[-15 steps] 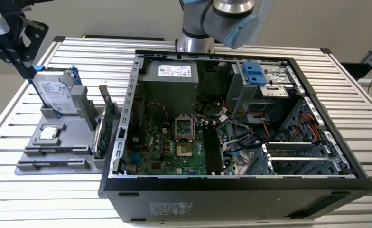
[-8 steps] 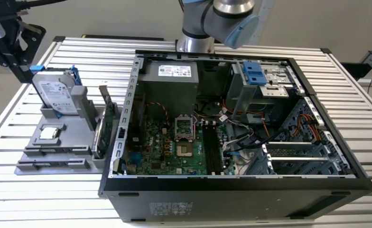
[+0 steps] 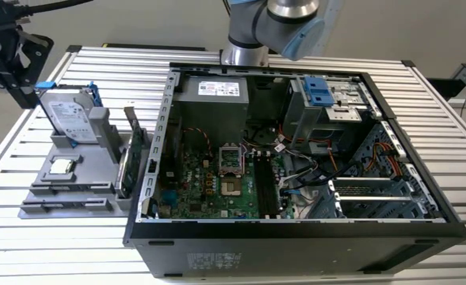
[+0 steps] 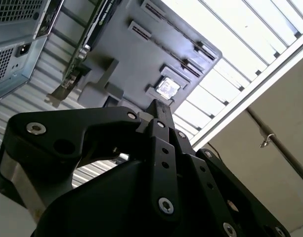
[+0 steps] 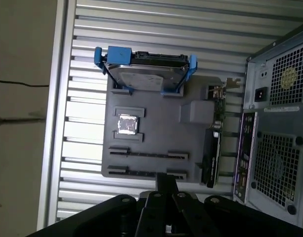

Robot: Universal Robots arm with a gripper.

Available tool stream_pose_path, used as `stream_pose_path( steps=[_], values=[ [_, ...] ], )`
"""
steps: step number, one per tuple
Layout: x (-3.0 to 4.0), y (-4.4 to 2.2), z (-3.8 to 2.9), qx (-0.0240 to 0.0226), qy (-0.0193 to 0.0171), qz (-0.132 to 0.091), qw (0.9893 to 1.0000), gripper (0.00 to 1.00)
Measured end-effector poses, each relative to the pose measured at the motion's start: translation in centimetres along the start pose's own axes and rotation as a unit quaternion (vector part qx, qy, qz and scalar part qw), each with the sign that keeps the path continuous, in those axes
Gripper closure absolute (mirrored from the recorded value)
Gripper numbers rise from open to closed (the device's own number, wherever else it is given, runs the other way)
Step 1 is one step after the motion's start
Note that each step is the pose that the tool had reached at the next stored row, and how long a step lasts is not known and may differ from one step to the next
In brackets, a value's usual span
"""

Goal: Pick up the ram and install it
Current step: 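Reach for the ram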

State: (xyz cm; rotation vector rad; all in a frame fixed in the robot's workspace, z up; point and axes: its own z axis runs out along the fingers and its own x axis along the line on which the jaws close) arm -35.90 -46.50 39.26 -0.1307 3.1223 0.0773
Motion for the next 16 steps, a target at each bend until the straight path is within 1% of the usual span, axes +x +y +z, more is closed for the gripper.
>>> stream_pose_path(
  steps=[8, 16],
  values=[
    [0.14, -1.02, -0.05, -0.0001, 0.0002, -0.005, 1.0, 1.0],
    [0.28, -1.78, -0.09, -0.0002, 0.0005, -0.01, 0.9999, 1.0]
  ],
)
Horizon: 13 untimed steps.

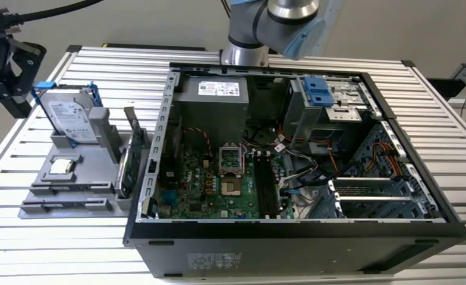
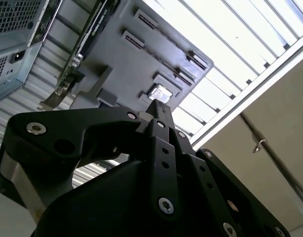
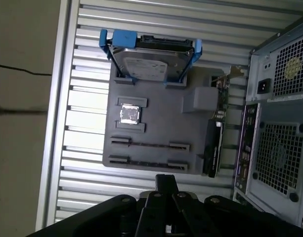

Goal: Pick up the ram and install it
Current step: 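Reach for the ram, then pick up the ram and move it above insertion slot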

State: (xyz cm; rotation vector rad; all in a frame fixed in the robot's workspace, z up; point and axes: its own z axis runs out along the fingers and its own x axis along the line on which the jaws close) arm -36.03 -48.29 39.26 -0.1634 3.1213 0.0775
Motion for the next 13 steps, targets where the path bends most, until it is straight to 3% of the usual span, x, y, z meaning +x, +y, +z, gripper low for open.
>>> stream_pose_path(
  steps=[13],
  values=[
    [0.22, -0.78, -0.04, -0.0002, 0.0005, -0.011, 0.9999, 1.0]
  ],
)
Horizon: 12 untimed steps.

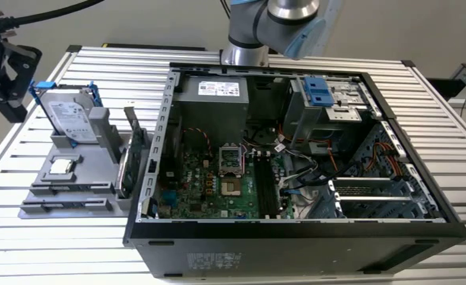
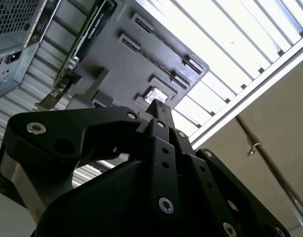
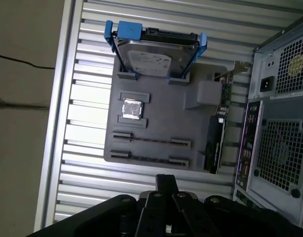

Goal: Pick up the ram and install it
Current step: 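Pick up the ram and move it above insertion slot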

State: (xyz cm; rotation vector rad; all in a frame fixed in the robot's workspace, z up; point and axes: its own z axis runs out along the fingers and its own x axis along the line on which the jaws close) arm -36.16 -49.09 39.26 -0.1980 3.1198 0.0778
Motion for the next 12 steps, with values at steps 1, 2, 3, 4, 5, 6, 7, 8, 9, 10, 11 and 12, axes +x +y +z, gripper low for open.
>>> stream_pose_path(
  steps=[1, 2, 3, 4, 5, 6, 7, 8, 9, 10, 11, 12],
  values=[
    [0.01, -0.05, -0.01, 0.0, 0.0001, -0.001, 1.0, 1.0],
    [0.02, -0.09, -0.01, 0.0, 0.0001, -0.002, 1.0, 1.0],
    [0.03, -0.14, -0.01, -0.0001, 0.0001, -0.003, 1.0, 1.0],
    [0.05, -0.18, -0.01, -0.0001, 0.0002, -0.003, 1.0, 1.0],
    [0.06, -0.23, -0.01, -0.0001, 0.0002, -0.004, 1.0, 1.0],
    [0.07, -0.26, -0.02, -0.0001, 0.0003, -0.005, 1.0, 1.0],
    [0.08, -0.3, -0.02, -0.0001, 0.0003, -0.006, 1.0, 1.0],
    [0.1, -0.33, -0.02, -0.0001, 0.0003, -0.006, 1.0, 1.0],
    [0.11, -0.36, -0.03, -0.0001, 0.0004, -0.007, 1.0, 1.0],
    [0.12, -0.37, -0.03, -0.0001, 0.0004, -0.007, 1.0, 1.0],
    [0.13, -0.38, -0.02, -0.0001, 0.0004, -0.007, 1.0, 1.0],
    [0.15, -0.4, -0.02, -0.0001, 0.0003, -0.007, 1.0, 1.0]
  ],
)
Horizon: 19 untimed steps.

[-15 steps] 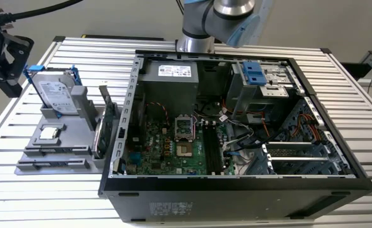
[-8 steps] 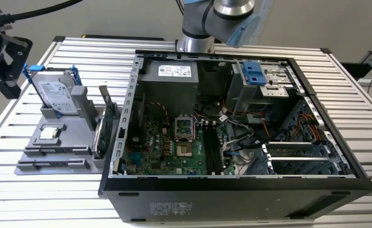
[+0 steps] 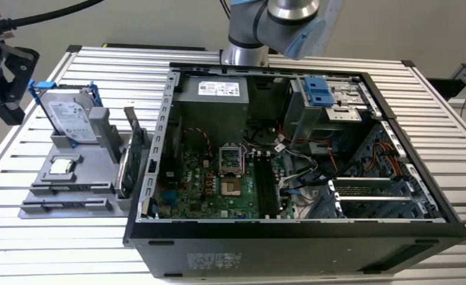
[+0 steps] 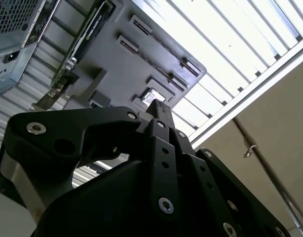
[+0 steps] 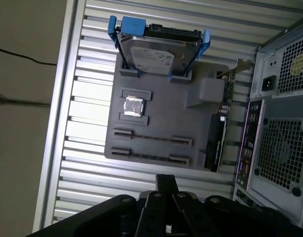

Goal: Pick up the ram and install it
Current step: 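Pick up the ram and move it above insertion slot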

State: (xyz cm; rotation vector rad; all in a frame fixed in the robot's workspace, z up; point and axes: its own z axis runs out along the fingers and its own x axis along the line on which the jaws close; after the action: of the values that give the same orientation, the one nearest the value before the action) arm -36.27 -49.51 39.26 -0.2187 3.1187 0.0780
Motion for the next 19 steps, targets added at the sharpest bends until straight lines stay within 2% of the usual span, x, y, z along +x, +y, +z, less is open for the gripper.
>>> stream_pose_path(
  steps=[19],
  values=[
    [0.07, -0.11, -0.01, 0.0, 0.0005, 0.001, 1.0, 1.0]
  ],
)
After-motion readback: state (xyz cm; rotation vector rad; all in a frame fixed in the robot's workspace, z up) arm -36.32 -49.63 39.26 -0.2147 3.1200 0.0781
